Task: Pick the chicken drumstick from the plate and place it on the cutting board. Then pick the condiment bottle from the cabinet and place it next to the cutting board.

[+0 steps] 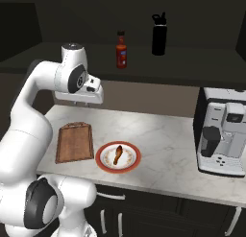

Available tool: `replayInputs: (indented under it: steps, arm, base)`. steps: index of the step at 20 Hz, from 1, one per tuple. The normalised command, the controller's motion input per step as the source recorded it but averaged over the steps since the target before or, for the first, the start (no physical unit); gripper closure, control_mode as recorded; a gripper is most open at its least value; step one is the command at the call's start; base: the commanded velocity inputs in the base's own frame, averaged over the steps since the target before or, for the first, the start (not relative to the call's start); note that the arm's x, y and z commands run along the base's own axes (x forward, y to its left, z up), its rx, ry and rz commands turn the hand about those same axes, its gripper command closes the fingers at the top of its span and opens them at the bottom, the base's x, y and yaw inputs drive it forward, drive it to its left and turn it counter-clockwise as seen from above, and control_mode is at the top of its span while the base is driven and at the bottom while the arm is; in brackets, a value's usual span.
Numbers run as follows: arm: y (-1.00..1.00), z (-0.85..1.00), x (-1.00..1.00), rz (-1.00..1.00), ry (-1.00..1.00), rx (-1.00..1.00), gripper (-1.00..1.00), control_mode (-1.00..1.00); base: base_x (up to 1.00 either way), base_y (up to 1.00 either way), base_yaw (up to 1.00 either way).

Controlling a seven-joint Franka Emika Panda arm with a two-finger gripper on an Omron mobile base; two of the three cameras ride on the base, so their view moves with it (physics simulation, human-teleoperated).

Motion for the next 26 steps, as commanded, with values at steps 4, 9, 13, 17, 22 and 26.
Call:
replayInputs:
  steps: [4,9,13,17,22,26]
  arm:
    - [-0.04,0.0,0.0,0.0,0.0,0.0,-1.0,-1.0]
    - [-0.13,-0.06,0.0,0.0,0.0,0.0,-1.0,-1.0]
    - [-0.2,-0.09,-0.01,0.0,0.0,0.0,-1.0,-1.0]
    - [-0.12,-0.08,0.0,0.0,0.0,0.0,-1.0,-1.0]
    - [-0.12,-0.09,0.0,0.0,0.0,0.0,-1.0,-1.0]
    - [-0.14,-0.15,-0.07,0.0,0.0,0.0,-1.0,-1.0]
  base:
    - [0.0,0.0,0.0]
    - [0.0,0.0,0.0]
    - [0.0,0.0,0.0]
    - [0.0,0.0,0.0]
    - [0.0,0.0,0.0]
    - [0.0,0.0,0.0]
